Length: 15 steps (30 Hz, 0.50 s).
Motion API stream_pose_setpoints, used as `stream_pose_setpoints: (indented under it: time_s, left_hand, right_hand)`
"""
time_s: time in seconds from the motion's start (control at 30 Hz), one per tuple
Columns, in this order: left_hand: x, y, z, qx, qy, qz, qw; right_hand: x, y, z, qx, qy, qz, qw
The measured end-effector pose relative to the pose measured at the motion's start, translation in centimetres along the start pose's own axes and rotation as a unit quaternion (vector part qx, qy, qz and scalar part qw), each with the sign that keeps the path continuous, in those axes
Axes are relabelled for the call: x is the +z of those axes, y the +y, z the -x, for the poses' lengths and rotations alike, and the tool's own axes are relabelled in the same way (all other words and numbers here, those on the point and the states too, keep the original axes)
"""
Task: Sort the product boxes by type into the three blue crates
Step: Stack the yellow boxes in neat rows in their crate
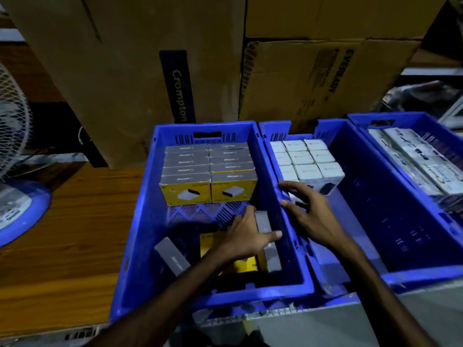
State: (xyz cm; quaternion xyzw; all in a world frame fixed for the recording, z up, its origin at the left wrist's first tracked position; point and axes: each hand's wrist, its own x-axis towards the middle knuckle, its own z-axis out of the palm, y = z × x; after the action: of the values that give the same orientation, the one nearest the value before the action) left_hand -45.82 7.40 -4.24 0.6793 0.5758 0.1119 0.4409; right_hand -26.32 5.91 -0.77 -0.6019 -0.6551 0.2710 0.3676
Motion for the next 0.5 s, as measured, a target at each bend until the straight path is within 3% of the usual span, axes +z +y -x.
stream_pose_setpoints:
  time_s: [0.23,0.5]
  left_hand:
    - [-0.4,-1.0,-1.7,-0.068,-0.065,-0.034,0.995]
    - [-0.4,-0.6,-1.0,-0.145,-0.020,0.014,0.989]
  right_hand:
    - [-1.6,0.3,0.6,-0.007,-0.048,-0.031,0.998]
    - [-2.0,0.5,0.2,-0.021,-0.049,0.007,0.999]
